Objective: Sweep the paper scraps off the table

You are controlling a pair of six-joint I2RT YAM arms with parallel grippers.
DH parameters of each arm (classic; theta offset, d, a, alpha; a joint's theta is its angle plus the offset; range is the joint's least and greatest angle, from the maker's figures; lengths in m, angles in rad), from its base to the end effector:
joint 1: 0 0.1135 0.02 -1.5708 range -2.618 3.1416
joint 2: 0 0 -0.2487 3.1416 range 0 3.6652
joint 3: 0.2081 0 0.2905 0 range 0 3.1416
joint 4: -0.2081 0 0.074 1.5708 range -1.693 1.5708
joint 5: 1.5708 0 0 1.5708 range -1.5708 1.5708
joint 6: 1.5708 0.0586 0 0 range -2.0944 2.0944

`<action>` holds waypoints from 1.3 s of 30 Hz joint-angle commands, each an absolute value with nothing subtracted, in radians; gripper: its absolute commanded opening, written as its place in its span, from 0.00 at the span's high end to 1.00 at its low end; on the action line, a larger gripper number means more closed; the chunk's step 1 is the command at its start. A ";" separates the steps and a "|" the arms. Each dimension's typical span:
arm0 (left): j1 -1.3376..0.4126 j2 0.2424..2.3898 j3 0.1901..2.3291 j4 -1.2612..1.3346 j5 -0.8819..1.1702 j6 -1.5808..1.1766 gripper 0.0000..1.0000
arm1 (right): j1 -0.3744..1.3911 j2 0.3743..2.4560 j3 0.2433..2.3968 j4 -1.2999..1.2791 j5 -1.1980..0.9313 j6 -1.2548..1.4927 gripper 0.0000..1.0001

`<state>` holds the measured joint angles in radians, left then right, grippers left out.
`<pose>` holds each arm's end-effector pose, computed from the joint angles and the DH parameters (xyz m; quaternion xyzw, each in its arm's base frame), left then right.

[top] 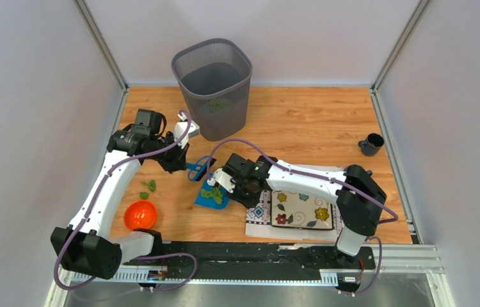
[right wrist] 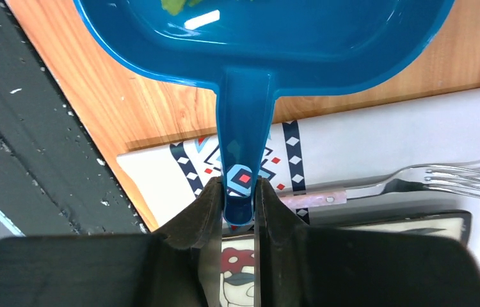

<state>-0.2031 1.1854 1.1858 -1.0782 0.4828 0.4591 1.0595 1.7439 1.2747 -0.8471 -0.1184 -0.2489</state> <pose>0.2593 -0.0812 0.2932 0.3613 0.8715 -0.1997 0.2646 0.1783 0.3320 0.1556 -0.6085 0.7812 0.1039 0.0933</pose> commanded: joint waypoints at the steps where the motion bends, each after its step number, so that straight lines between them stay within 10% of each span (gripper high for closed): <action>1: -0.186 1.155 1.249 -1.097 0.408 0.483 1.00 | 1.066 1.666 1.299 -0.837 -0.135 -0.288 1.00; 12: -0.009 1.143 1.111 -0.957 0.328 0.499 1.00 | 1.035 1.660 1.705 -1.251 0.050 -0.219 1.00; 24: -0.009 1.167 0.986 -0.914 0.396 0.489 1.00 | 0.787 2.023 2.610 -1.399 0.253 -0.225 1.00; 39: -0.009 1.160 0.986 -0.946 0.426 0.497 1.00 | 0.755 2.197 2.441 -0.158 0.851 -1.231 1.00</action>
